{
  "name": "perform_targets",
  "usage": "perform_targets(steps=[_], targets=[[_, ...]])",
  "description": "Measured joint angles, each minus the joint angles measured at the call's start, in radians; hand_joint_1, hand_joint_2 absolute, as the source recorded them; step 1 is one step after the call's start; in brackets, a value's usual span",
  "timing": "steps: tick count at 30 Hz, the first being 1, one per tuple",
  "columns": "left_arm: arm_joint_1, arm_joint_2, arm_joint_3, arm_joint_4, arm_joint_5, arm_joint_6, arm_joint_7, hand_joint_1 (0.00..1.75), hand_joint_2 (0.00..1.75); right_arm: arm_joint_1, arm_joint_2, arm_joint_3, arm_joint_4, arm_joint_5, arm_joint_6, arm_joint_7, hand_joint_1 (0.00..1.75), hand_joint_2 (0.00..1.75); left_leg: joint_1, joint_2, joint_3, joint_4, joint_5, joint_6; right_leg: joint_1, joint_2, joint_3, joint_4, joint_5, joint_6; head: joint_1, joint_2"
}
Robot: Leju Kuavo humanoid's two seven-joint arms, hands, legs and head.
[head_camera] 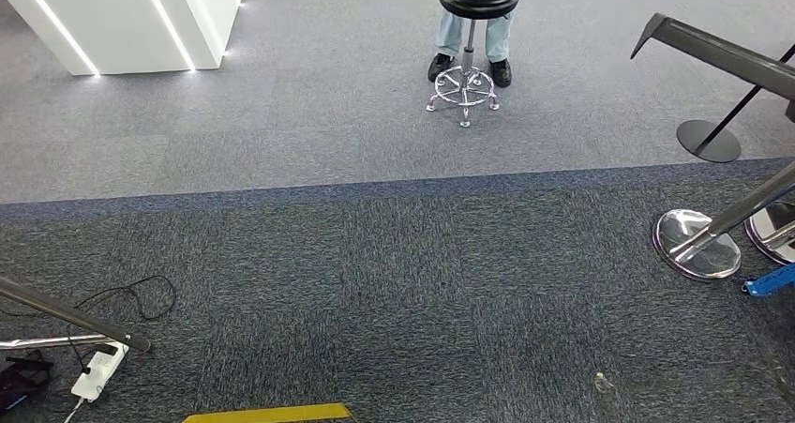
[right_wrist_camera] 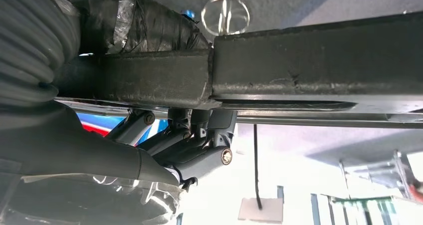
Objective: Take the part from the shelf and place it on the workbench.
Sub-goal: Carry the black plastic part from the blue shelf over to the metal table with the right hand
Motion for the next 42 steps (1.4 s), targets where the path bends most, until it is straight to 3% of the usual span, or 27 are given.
perform_targets(steps=[5, 8, 15, 25, 31, 42], targets=[[0.0, 0.0, 0.0, 0.0, -0.004, -0.043, -0.045, 0.0, 1.75, -0.166, -0.006, 0.176, -0.002, 0.229, -0.132, -0.107, 1.75, 1.75, 0.0, 0.0, 0.0, 0.0, 0.0, 0.0, 0.0, 0.0, 0.0, 0.0, 0.0, 0.0, 0.0, 0.0], [-0.001, -0.003, 0.0, 0.0, -0.003, -0.051, -0.059, 0.0, 1.75, -0.259, -0.002, 0.301, -0.026, 0.291, -0.153, -0.124, 1.75, 1.75, 0.001, 0.0, 0.0, 0.0, 0.0, 0.0, 0.002, 0.0, 0.001, 0.0, 0.0, -0.001, 0.0, 0.0], [-0.001, -0.008, 0.0, 0.0, 0.004, -0.051, -0.06, 0.0, 1.75, -0.397, 0.046, 0.577, -0.178, 0.323, -0.159, -0.081, 1.75, 1.75, 0.004, 0.0, -0.001, 0.001, 0.0, 0.0, 0.004, 0.0, 0.0, 0.0, 0.0, -0.001, 0.0, 0.0], [0.0, -0.017, 0.0, 0.0, 0.008, -0.007, -0.008, 0.0, 1.75, -0.55, 0.133, 0.925, -0.453, 0.246, -0.142, -0.005, 1.75, 1.75, 0.006, -0.001, -0.001, 0.001, 0.0, 0.0, 0.006, -0.001, 0.0, 0.0, 0.0, -0.001, 0.0, 0.0], [0.002, -0.018, 0.0, 0.0, 0.007, -0.007, -0.008, 0.0, 1.75, -0.583, 0.146, 1.025, -0.522, 0.222, -0.165, 0.003, 1.75, 1.75, 0.006, 0.0, -0.001, 0.002, 0.0, -0.001, 0.006, 0.0, 0.0, 0.0, 0.0, -0.001, 0.0, 0.0], [0.004, -0.019, 0.0, 0.0, 0.003, -0.008, -0.01, 0.0, 1.75, -0.609, 0.148, 1.117, -0.578, 0.192, -0.164, 0.02, 1.75, 1.75, 0.005, 0.0, -0.006, 0.015, -0.005, 0.005, 0.001, 0.0, 0.001, -0.001, 0.002, 0.0, 0.0, 0.0]])
